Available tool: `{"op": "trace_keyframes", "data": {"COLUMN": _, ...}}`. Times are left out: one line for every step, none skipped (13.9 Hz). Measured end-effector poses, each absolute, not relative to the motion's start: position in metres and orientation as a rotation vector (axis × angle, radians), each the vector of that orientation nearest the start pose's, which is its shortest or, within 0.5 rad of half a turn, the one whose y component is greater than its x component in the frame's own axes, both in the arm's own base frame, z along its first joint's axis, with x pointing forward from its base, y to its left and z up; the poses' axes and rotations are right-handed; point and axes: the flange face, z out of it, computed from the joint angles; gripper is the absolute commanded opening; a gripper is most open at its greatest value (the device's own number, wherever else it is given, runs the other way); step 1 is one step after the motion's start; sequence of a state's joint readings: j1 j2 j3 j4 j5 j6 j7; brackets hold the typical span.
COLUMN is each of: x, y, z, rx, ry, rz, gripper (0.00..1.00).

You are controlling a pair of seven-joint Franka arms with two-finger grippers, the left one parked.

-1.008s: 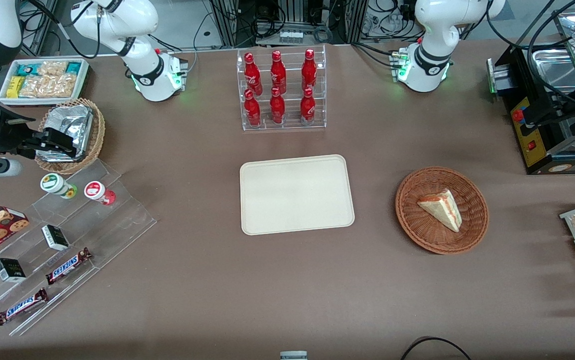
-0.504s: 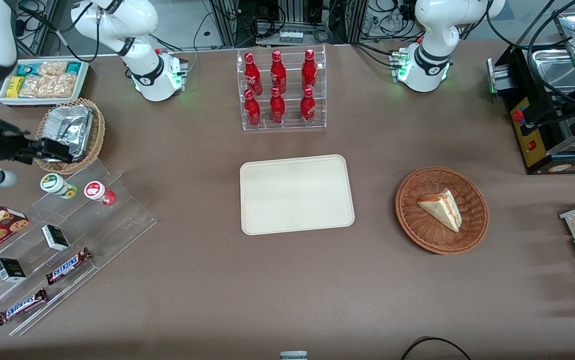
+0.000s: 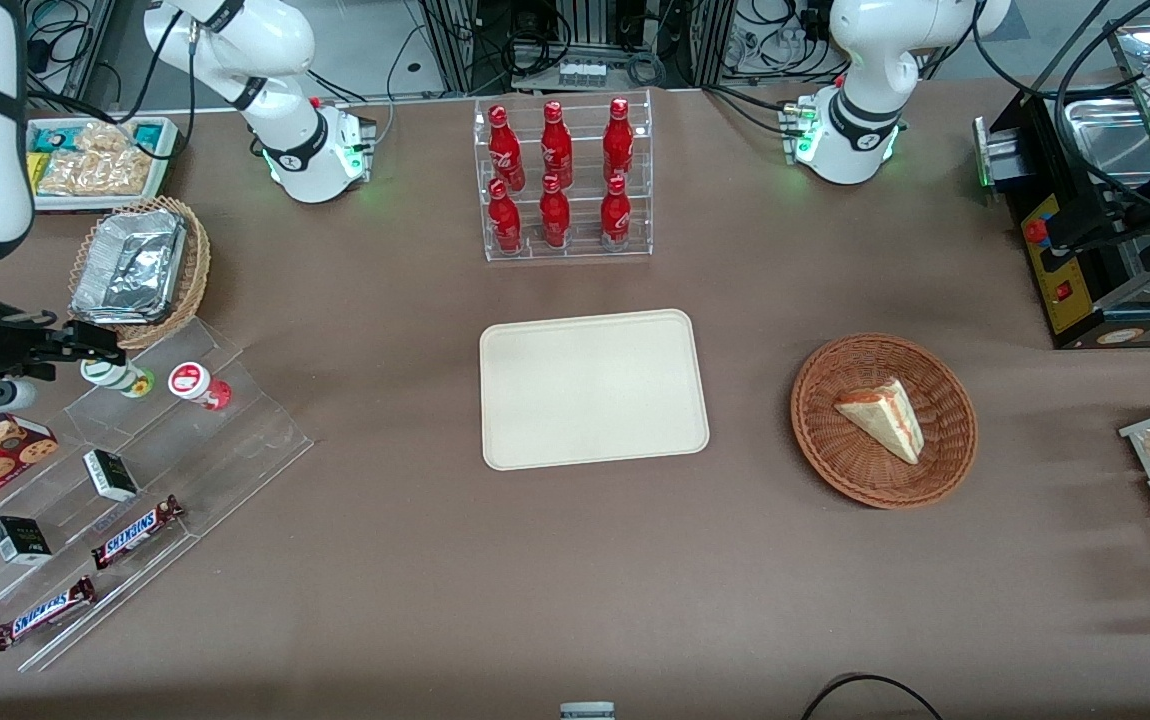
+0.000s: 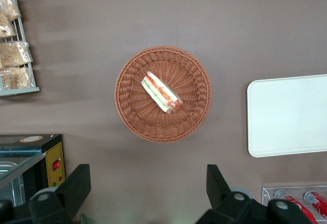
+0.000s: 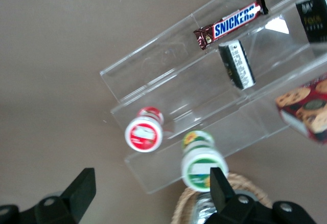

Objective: Place green gum on tray
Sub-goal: 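Move the right gripper toward the green-labelled gum tub on the acrylic display, then lower the right gripper around the green gum tub and close it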

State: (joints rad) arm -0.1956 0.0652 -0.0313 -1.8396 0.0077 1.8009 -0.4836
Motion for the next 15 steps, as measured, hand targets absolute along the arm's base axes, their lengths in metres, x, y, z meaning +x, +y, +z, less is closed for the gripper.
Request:
{"op": "trace_keyframes", "data": {"x": 0.552, "y": -0.139, "z": 0.475, "rx": -3.056, "ry": -0.497, "rz": 0.131, "gripper": 0.99}}
{"op": "trace_keyframes", "data": {"x": 0.55, "y": -0.147, "z": 0.471, "rx": -3.042, "ry": -0.588, "rz": 0.112, "gripper": 0.99}}
{"op": "trace_keyframes", "data": {"x": 0.547, "y": -0.153, "z": 0.467, "rx": -3.028, "ry": -0.672, "rz": 0.088, "gripper": 0.99}}
{"op": "trace_keyframes", "data": {"x": 0.542, "y": -0.158, "z": 0.461, "rx": -3.015, "ry": -0.748, "rz": 0.056, "gripper": 0.99}}
{"op": "trace_keyframes", "data": {"x": 0.537, "y": -0.16, "z": 0.456, "rx": -3.004, "ry": -0.818, "rz": 0.017, "gripper": 0.99}}
{"op": "trace_keyframes", "data": {"x": 0.53, "y": -0.16, "z": 0.45, "rx": -2.994, "ry": -0.884, "rz": -0.011, "gripper": 0.99}}
{"op": "trace_keyframes", "data": {"x": 0.523, "y": -0.159, "z": 0.444, "rx": -2.98, "ry": -0.944, "rz": -0.024, "gripper": 0.99}}
{"op": "trace_keyframes", "data": {"x": 0.517, "y": -0.159, "z": 0.439, "rx": -2.969, "ry": -0.989, "rz": -0.033, "gripper": 0.99}}
{"op": "trace_keyframes", "data": {"x": 0.513, "y": -0.161, "z": 0.434, "rx": -2.964, "ry": -1.011, "rz": -0.037, "gripper": 0.99}}
{"op": "trace_keyframes", "data": {"x": 0.51, "y": -0.164, "z": 0.429, "rx": -2.963, "ry": -1.021, "rz": -0.043, "gripper": 0.99}}
{"op": "trace_keyframes", "data": {"x": 0.509, "y": -0.166, "z": 0.424, "rx": -2.966, "ry": -1.022, "rz": -0.05, "gripper": 0.99}}
{"op": "trace_keyframes", "data": {"x": 0.507, "y": -0.166, "z": 0.418, "rx": -2.969, "ry": -1.024, "rz": -0.056, "gripper": 0.99}}
{"op": "trace_keyframes", "data": {"x": 0.506, "y": -0.166, "z": 0.413, "rx": -2.971, "ry": -1.025, "rz": -0.06, "gripper": 0.99}}
{"op": "trace_keyframes", "data": {"x": 0.505, "y": -0.166, "z": 0.408, "rx": -2.974, "ry": -1.026, "rz": -0.066, "gripper": 0.99}}
{"op": "trace_keyframes", "data": {"x": 0.505, "y": -0.166, "z": 0.403, "rx": -2.976, "ry": -1.026, "rz": -0.068, "gripper": 0.99}}
